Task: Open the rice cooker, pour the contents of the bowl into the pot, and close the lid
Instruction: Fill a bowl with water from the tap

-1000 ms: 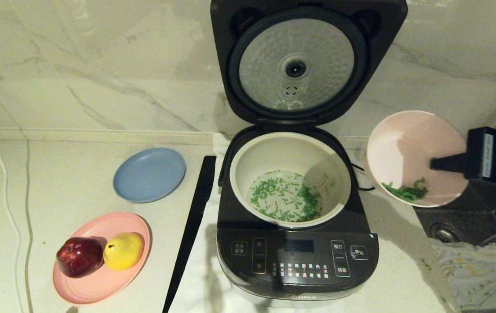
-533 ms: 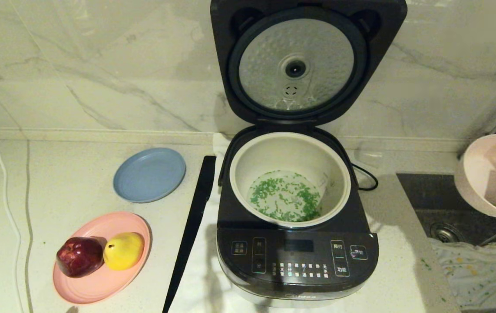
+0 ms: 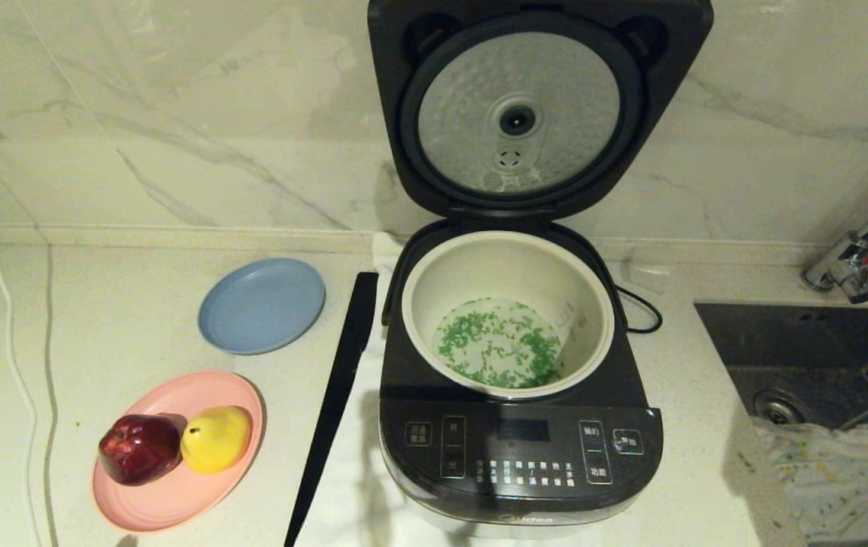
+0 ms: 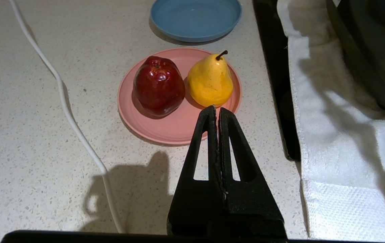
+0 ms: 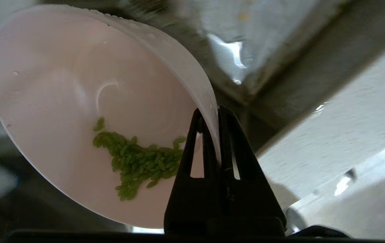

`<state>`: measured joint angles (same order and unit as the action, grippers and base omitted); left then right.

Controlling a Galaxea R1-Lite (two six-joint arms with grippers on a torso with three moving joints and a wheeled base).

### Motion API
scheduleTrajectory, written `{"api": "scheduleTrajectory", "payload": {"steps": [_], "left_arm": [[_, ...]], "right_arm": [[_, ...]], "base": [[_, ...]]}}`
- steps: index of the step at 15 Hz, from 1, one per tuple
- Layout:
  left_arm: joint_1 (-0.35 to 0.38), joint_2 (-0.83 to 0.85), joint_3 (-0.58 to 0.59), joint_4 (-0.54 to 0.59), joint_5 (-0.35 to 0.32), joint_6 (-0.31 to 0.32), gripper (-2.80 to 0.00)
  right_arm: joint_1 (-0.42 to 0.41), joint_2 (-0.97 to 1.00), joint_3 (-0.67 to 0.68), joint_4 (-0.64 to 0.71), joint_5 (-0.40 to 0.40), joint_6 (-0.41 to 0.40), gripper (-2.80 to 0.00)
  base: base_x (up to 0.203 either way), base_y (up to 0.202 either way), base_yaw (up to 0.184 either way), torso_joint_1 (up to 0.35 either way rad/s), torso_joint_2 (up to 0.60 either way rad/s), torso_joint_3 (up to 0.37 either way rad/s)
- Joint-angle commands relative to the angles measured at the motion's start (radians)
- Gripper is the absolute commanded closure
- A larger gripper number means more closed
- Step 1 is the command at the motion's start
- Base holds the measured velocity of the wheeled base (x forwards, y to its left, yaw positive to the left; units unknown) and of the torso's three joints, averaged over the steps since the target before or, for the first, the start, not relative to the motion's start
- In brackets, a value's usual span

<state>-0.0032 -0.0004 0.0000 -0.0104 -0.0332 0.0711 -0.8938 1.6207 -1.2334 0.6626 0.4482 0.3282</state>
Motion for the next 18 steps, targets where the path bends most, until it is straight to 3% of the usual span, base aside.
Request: {"api": "scheduleTrajectory", "payload": {"steps": [1,6,18], "left_arm": [[0.000,0.000,0.005,0.000,-0.001,0.001,0.00],[0.000,0.000,0.005,0.000,-0.001,0.001,0.00],[0.000,0.000,0.005,0.000,-0.001,0.001,0.00]], "right_arm": [[-0.137,0.189,-0.005,-0.007,0.034,-0.045,0.00],[-0.261,0.349,-0.022,-0.064,0.101,-0.123,0.00],[-0.235,0.535,-0.375,-0.094,0.138,-0.033,0.00]], "base": [[0.000,0.000,0.000,0.000,0.00,0.000],[0.000,0.000,0.000,0.000,0.00,0.000],[0.000,0.000,0.000,0.000,0.00,0.000]]}}
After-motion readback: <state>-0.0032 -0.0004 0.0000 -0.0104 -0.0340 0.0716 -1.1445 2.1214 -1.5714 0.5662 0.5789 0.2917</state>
